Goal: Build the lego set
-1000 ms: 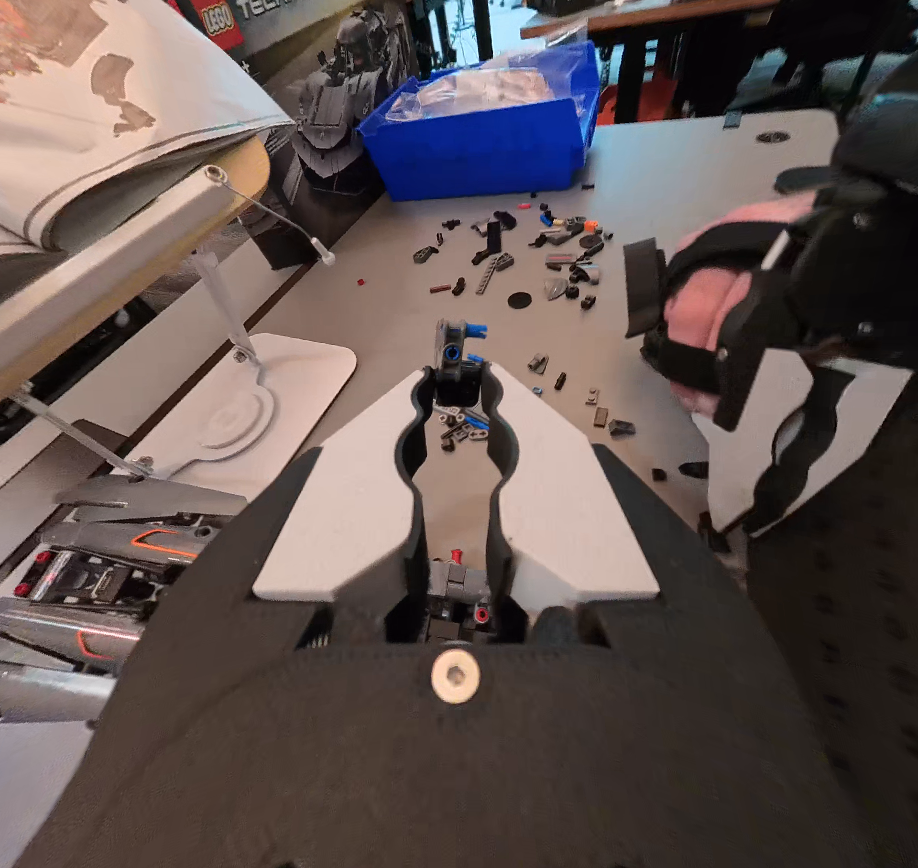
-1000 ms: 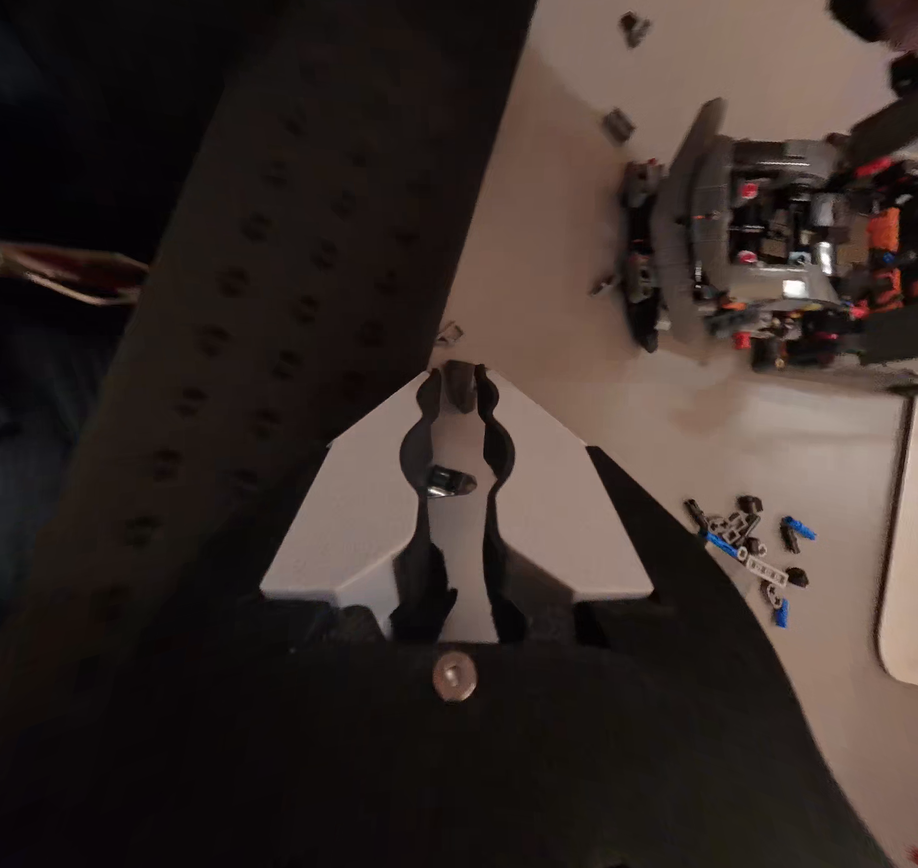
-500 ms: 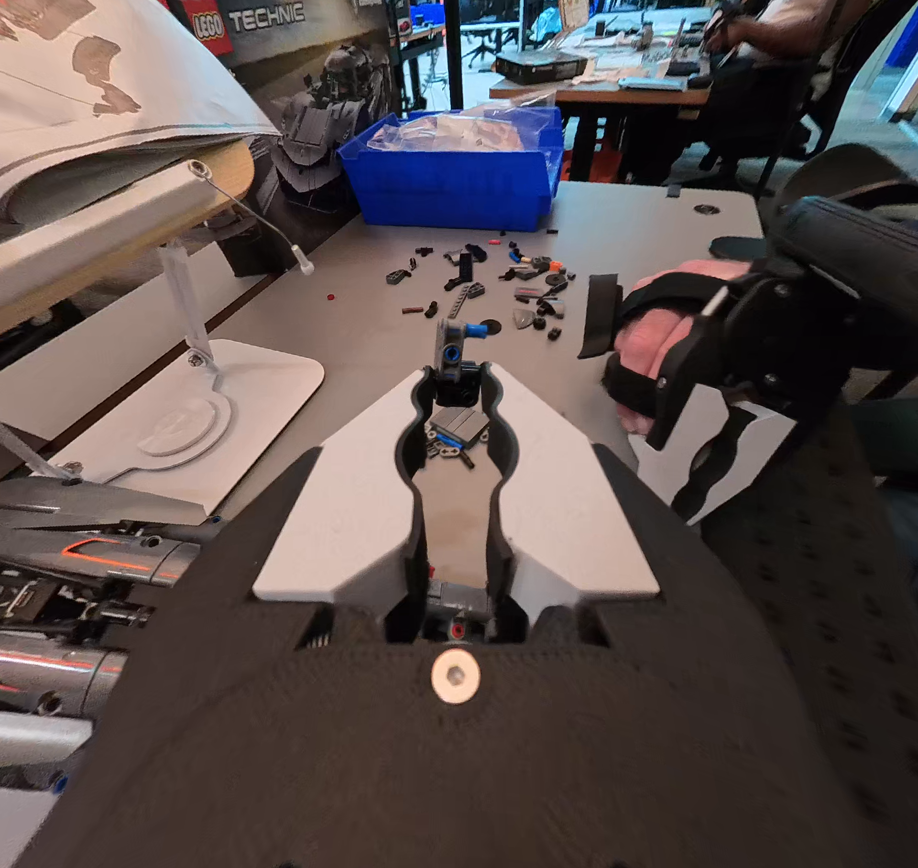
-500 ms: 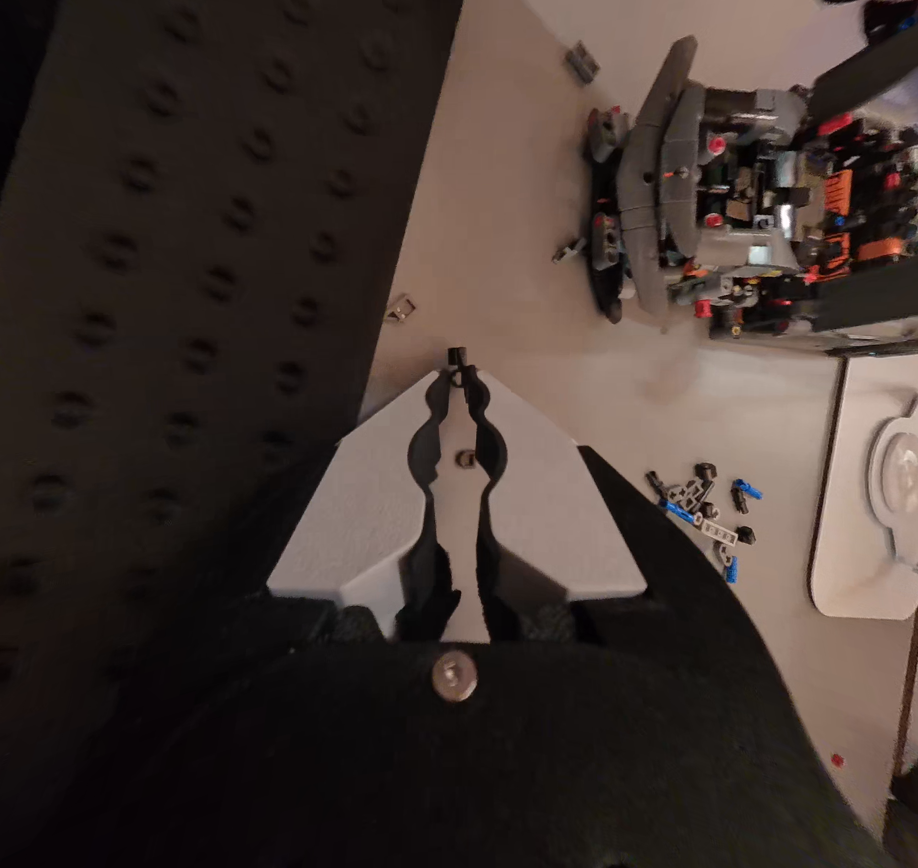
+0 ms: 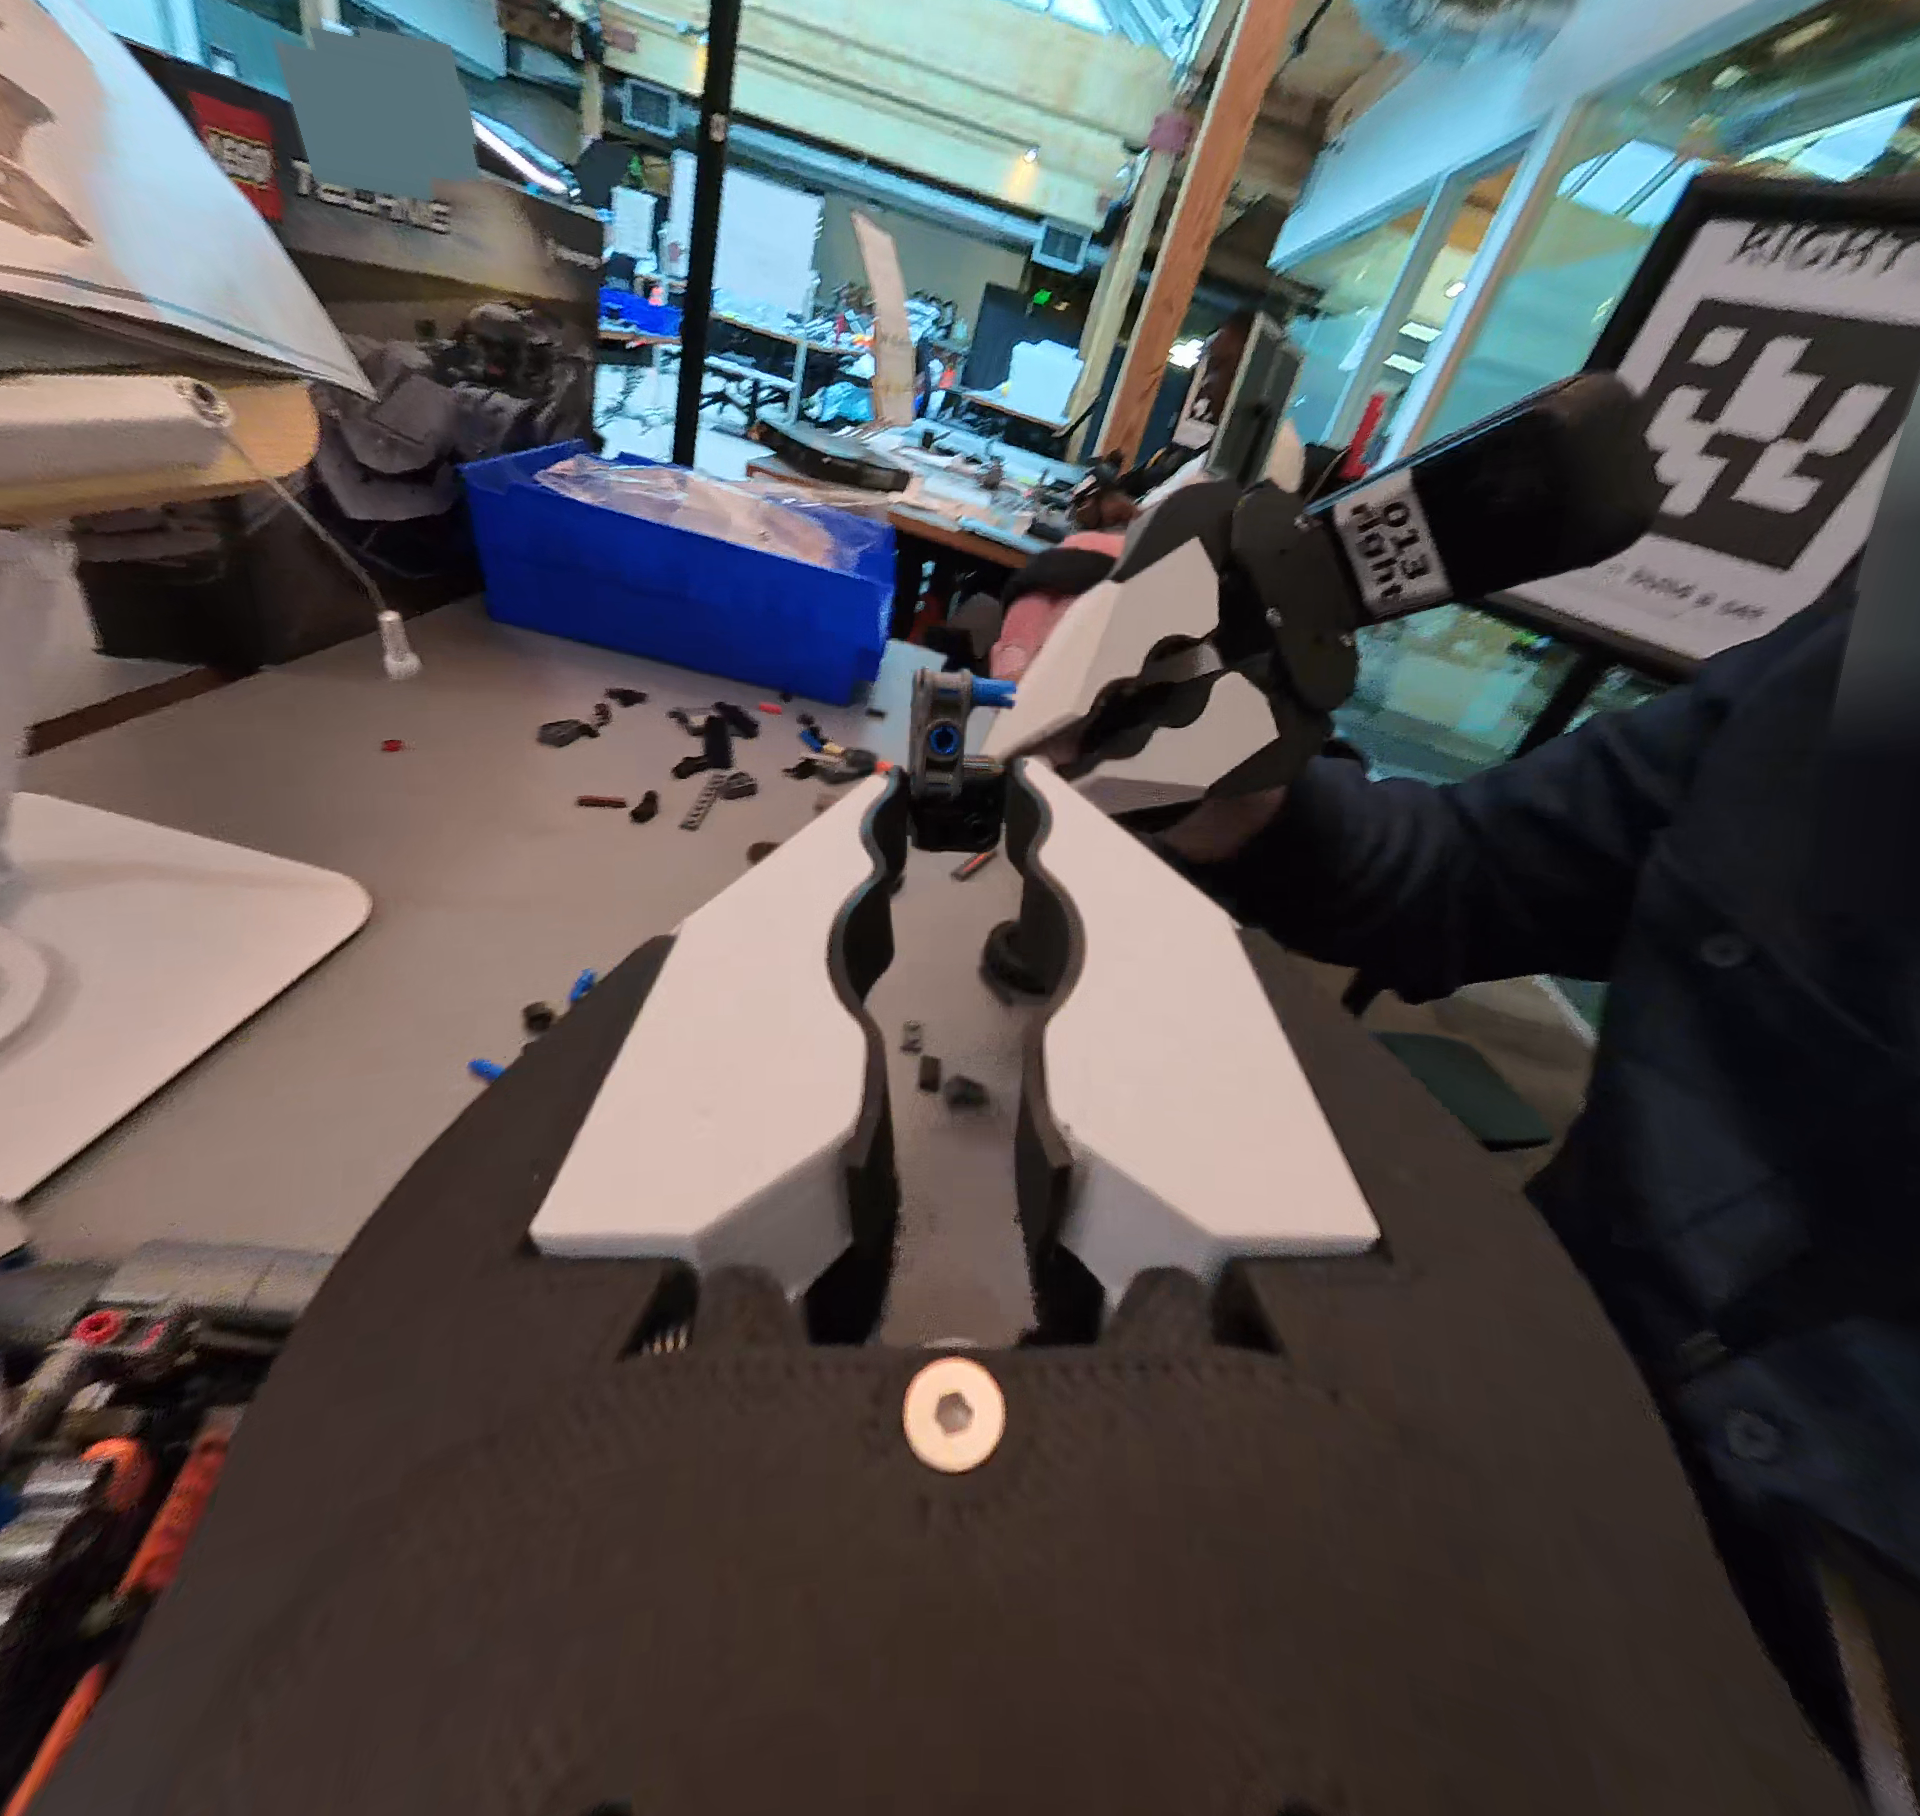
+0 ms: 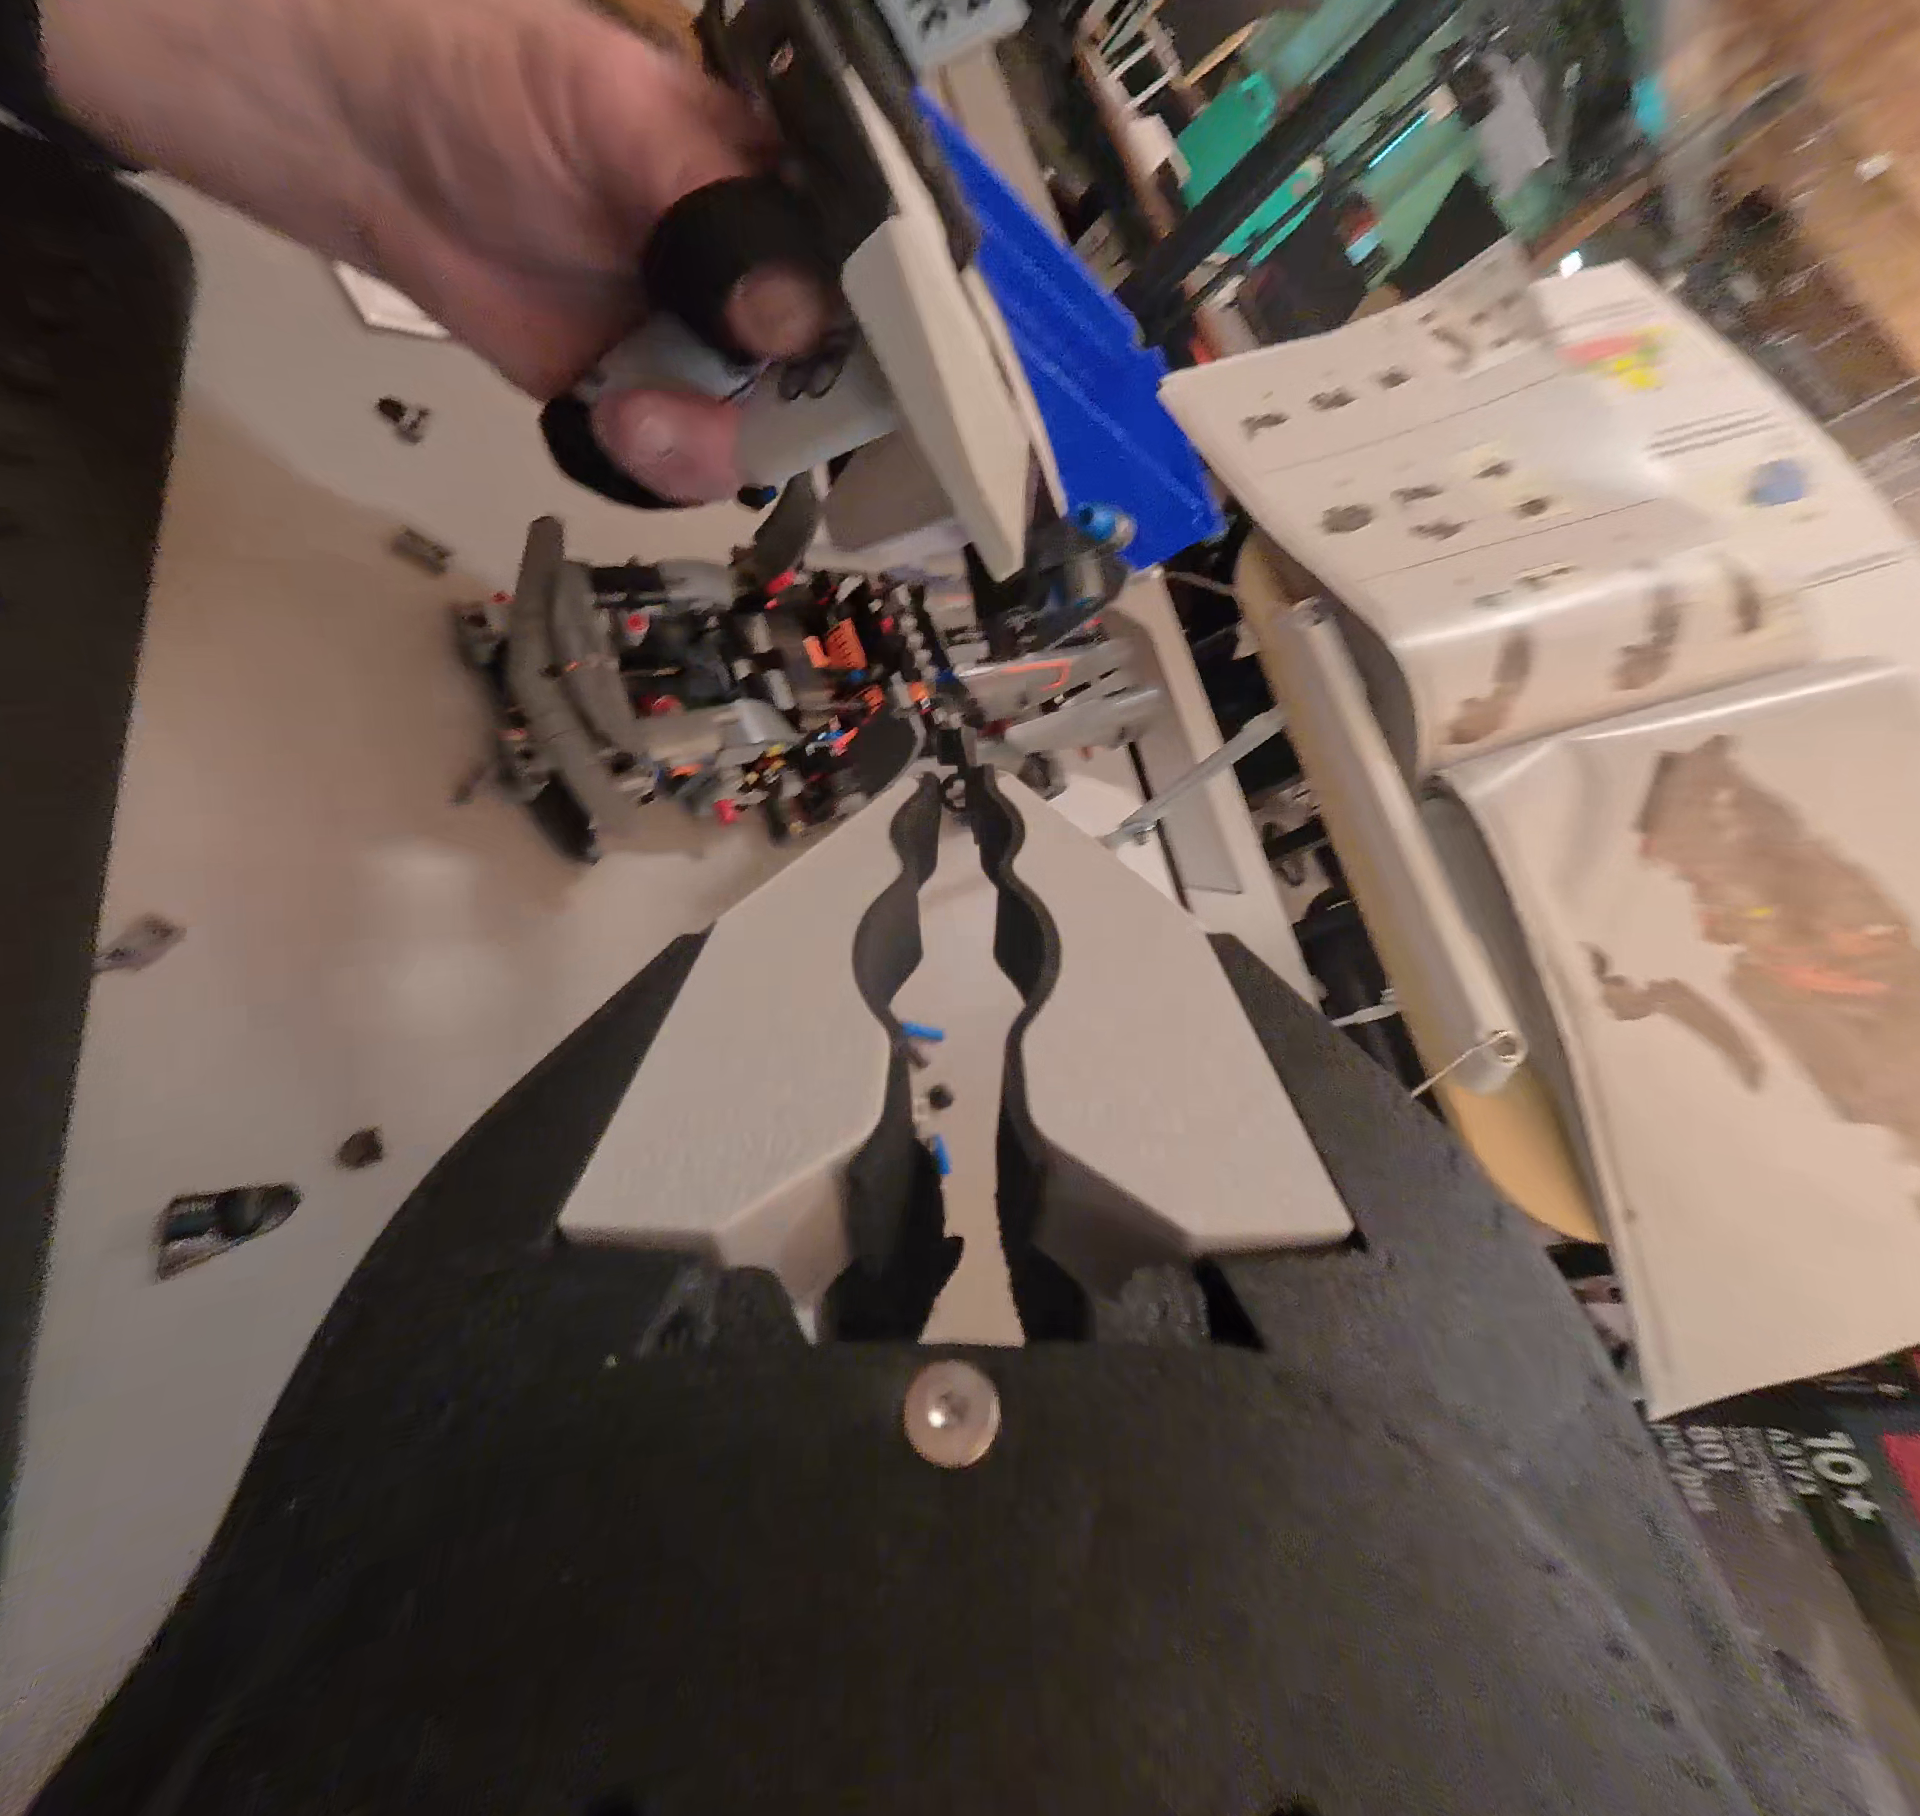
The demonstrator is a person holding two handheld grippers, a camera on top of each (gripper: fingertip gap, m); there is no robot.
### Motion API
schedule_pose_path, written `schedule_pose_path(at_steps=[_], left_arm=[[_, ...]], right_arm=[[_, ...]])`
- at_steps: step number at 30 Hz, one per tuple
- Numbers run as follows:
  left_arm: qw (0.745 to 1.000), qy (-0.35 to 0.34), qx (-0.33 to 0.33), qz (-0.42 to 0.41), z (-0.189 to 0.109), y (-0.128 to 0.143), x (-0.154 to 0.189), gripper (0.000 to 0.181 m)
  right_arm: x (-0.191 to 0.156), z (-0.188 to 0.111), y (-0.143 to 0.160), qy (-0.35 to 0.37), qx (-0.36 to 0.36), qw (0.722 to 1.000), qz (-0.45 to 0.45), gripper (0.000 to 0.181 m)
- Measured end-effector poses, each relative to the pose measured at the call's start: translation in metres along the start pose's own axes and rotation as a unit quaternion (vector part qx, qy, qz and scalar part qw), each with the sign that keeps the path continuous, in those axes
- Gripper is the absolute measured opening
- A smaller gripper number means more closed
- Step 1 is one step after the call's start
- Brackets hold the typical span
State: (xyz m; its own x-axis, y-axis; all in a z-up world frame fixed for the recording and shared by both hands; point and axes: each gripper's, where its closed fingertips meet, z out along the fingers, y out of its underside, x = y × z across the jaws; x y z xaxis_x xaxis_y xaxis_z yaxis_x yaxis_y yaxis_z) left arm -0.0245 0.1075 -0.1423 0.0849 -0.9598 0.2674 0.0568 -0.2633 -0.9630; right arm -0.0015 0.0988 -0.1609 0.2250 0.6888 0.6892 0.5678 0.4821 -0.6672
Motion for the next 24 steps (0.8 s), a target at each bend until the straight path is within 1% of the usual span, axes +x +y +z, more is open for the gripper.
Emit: schedule_pose_path(at_steps=[2,4,8,14,24], left_arm=[[0.999,0.029,0.018,-0.020,-0.0006,-0.0045,0.0055,0.015],[0.998,0.040,0.023,-0.029,-0.0008,-0.0053,0.0067,0.015],[0.999,0.035,0.010,-0.020,0.0016,0.0005,0.0054,0.015],[1.000,0.024,0.006,-0.016,0.0051,0.0016,0.0041,0.015],[0.999,0.025,0.007,-0.021,0.0091,0.0018,0.0050,0.015]], right_arm=[[0.0036,0.0006,-0.0066,0.009,0.013,1.000,-0.008,0.004],[0.0048,0.0020,-0.0087,0.018,0.020,1.000,-0.011,0.004],[0.0034,0.0038,-0.0063,0.020,0.028,0.999,-0.002,0.004],[0.0052,0.0031,-0.0071,0.030,0.040,0.999,0.000,0.004],[0.0058,0.0050,-0.0034,0.046,0.028,0.998,-0.017,0.004]])
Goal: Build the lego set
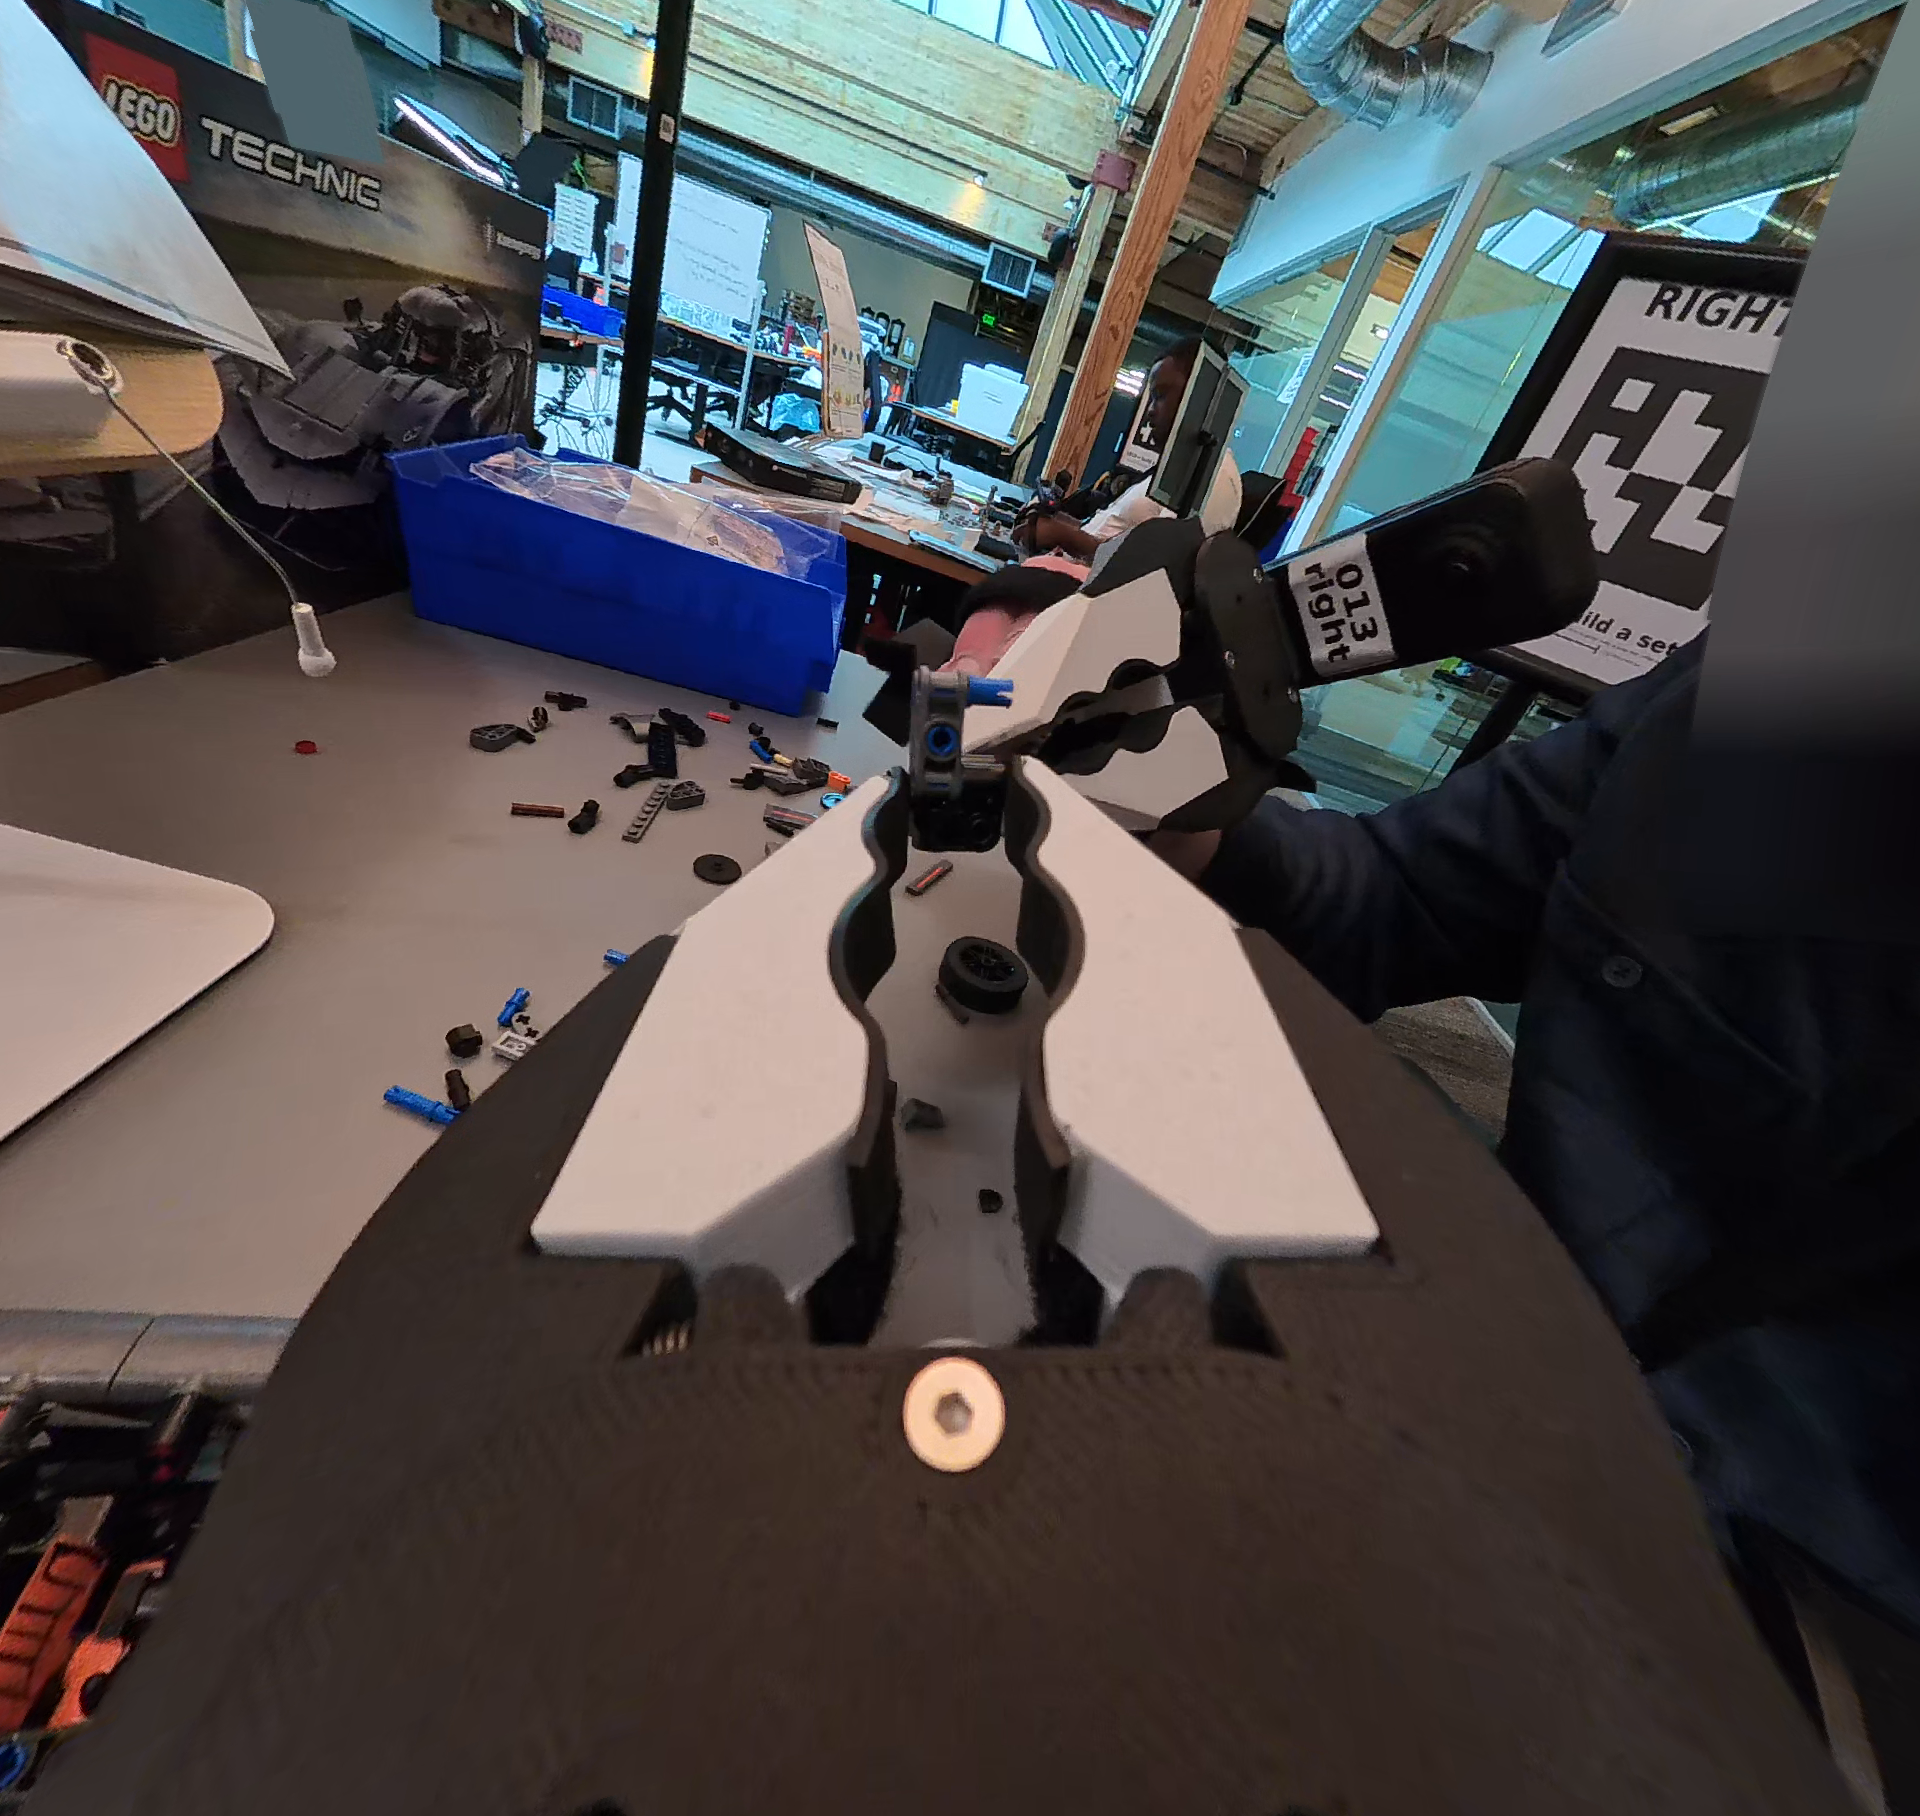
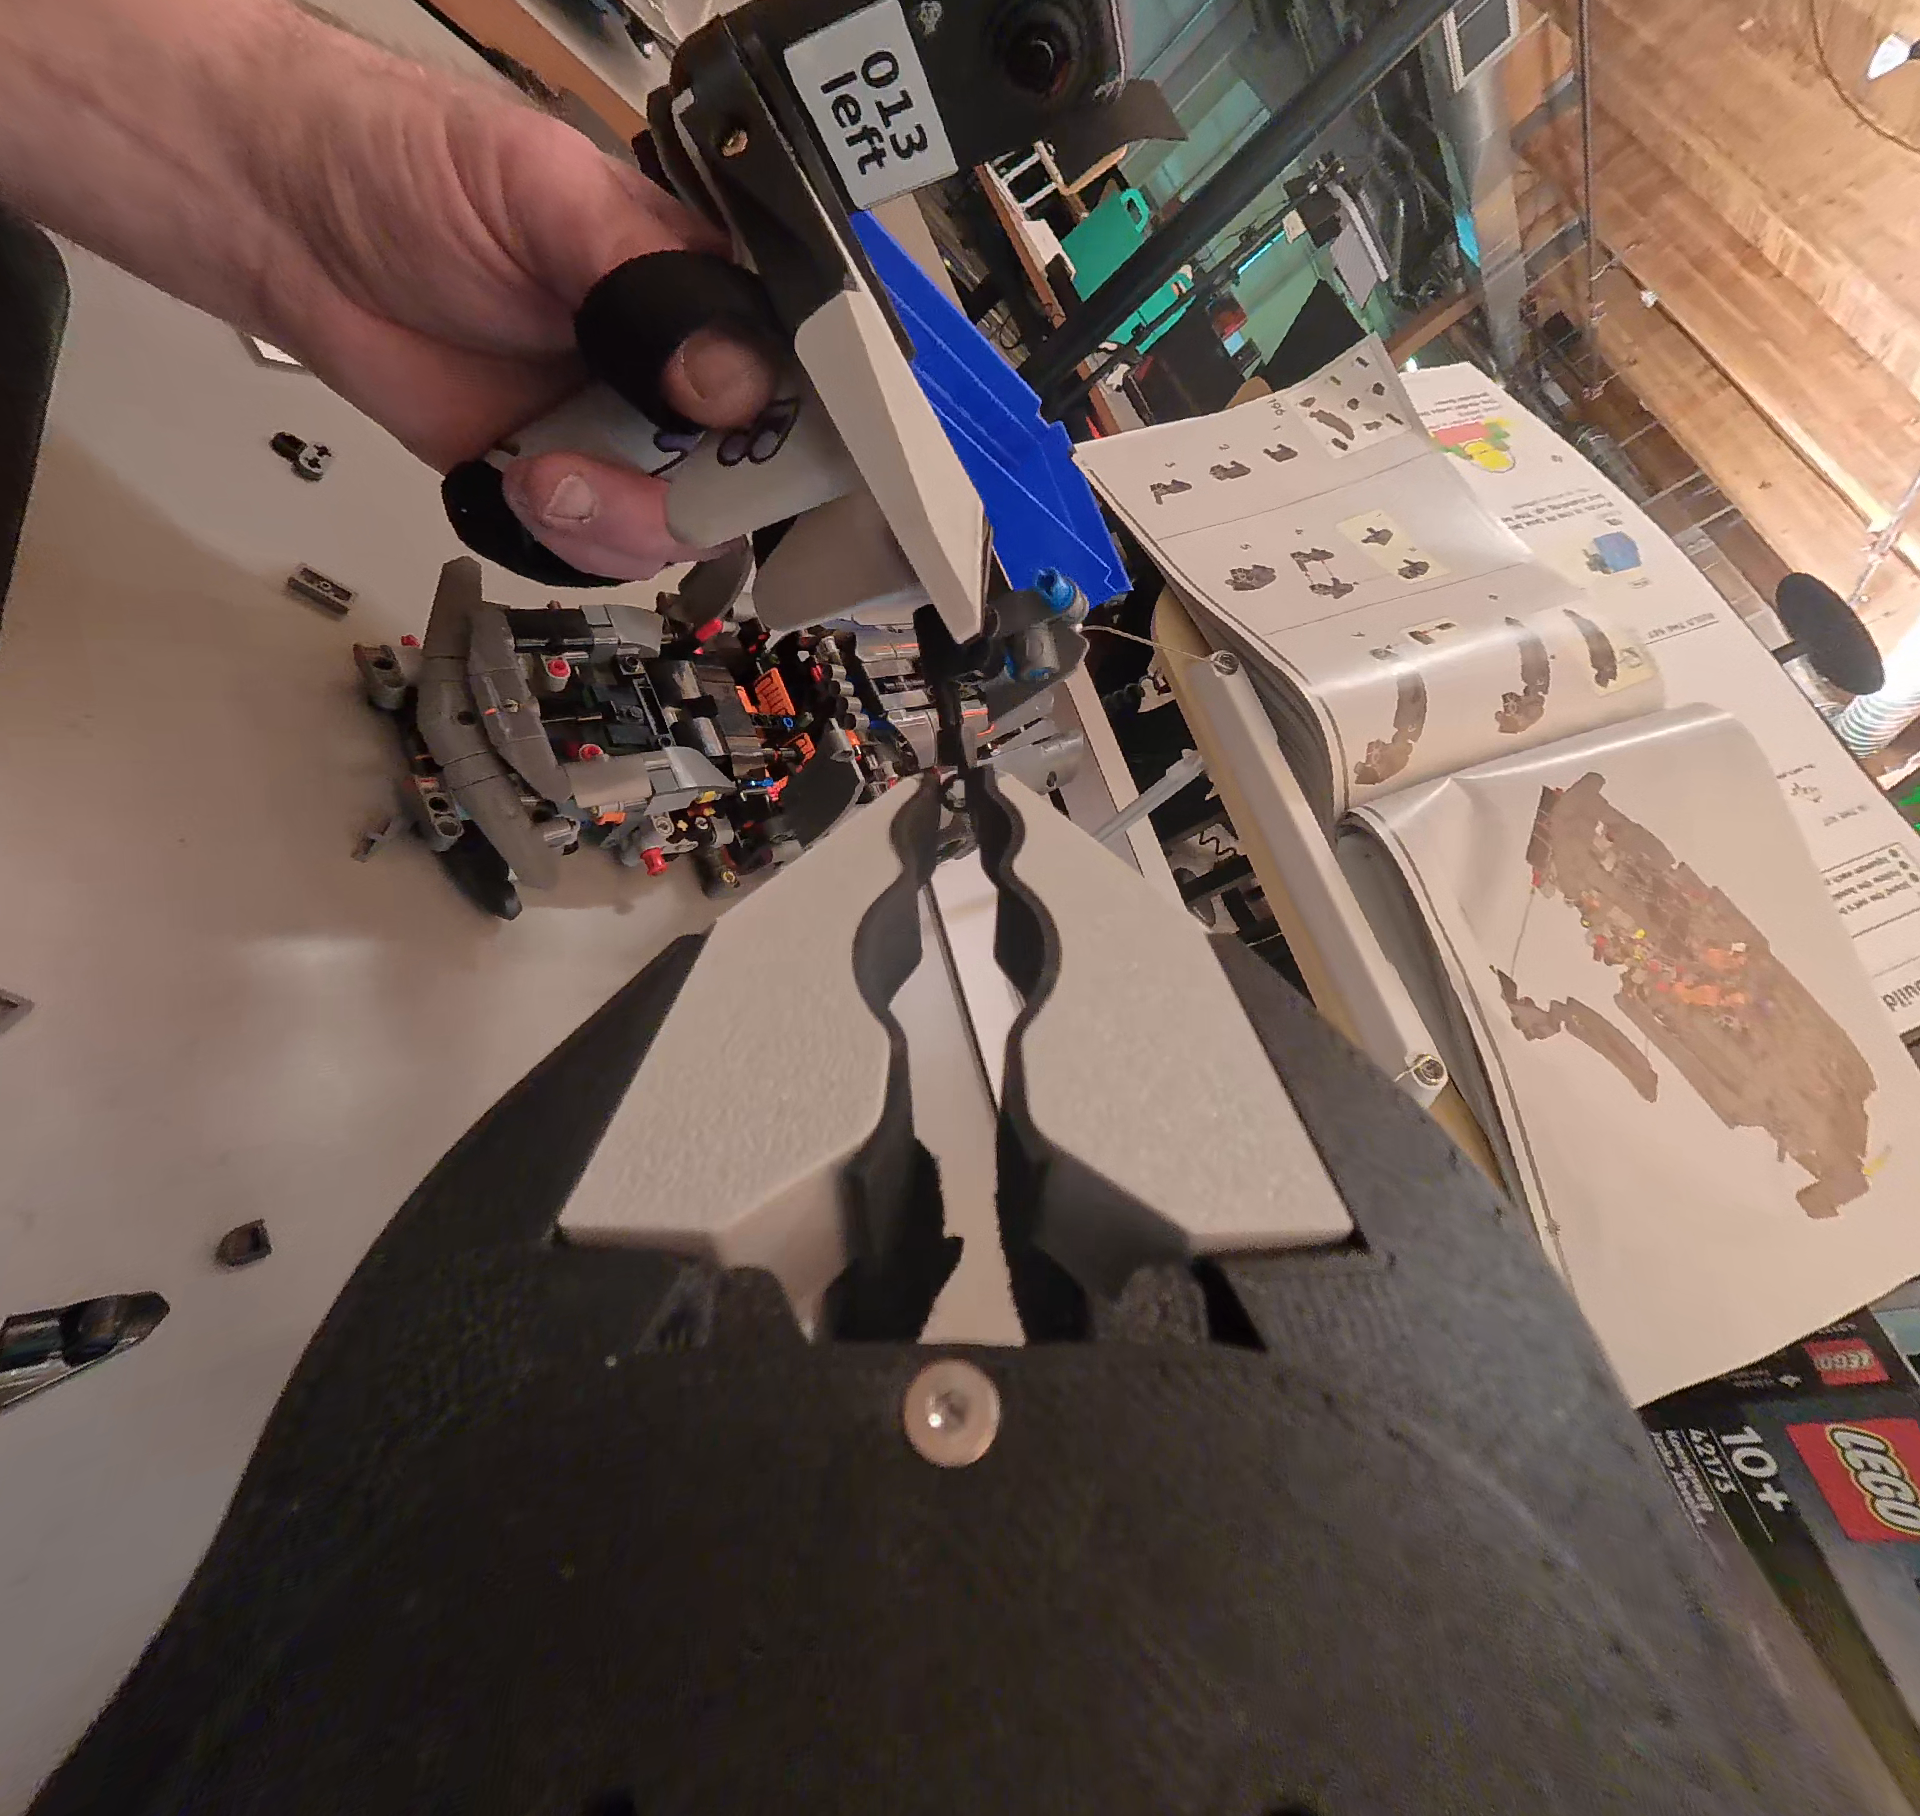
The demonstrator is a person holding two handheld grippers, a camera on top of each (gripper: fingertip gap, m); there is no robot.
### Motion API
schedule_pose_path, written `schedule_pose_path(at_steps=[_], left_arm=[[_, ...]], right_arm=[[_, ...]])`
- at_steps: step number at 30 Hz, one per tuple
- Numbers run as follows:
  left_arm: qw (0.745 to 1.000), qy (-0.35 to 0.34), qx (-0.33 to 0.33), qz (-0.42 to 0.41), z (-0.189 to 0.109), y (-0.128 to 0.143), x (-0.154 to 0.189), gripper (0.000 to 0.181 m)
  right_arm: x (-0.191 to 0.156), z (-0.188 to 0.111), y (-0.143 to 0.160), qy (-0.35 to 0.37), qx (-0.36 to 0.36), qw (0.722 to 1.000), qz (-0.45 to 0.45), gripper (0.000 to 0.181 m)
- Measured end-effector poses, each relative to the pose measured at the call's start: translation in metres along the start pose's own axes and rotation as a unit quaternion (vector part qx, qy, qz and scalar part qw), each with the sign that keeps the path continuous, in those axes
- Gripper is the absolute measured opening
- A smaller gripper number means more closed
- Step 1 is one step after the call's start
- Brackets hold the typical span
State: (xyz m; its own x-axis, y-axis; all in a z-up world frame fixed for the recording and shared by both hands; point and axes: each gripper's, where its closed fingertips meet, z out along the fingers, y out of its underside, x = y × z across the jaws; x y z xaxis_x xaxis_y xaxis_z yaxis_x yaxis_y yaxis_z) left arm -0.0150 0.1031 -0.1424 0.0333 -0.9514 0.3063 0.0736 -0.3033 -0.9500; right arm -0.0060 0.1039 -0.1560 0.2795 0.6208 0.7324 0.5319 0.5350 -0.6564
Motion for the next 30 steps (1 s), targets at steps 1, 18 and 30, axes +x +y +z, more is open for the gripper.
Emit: schedule_pose_path(at_steps=[1,18,30], left_arm=[[1.000,-0.001,0.000,0.001,0.0003,-0.0001,-0.0001,0.015],[0.998,-0.045,-0.010,0.050,0.0051,-0.0031,-0.0012,0.014],[0.990,-0.076,-0.040,0.108,0.0066,-0.0003,-0.0008,0.014]], right_arm=[[-0.0002,0.0000,0.0000,0.001,-0.001,1.000,-0.003,0.004],[0.0023,0.0022,0.0038,-0.006,-0.011,0.999,0.051,0.004],[-0.0010,0.0004,0.0047,-0.068,0.015,0.988,0.140,0.004]])
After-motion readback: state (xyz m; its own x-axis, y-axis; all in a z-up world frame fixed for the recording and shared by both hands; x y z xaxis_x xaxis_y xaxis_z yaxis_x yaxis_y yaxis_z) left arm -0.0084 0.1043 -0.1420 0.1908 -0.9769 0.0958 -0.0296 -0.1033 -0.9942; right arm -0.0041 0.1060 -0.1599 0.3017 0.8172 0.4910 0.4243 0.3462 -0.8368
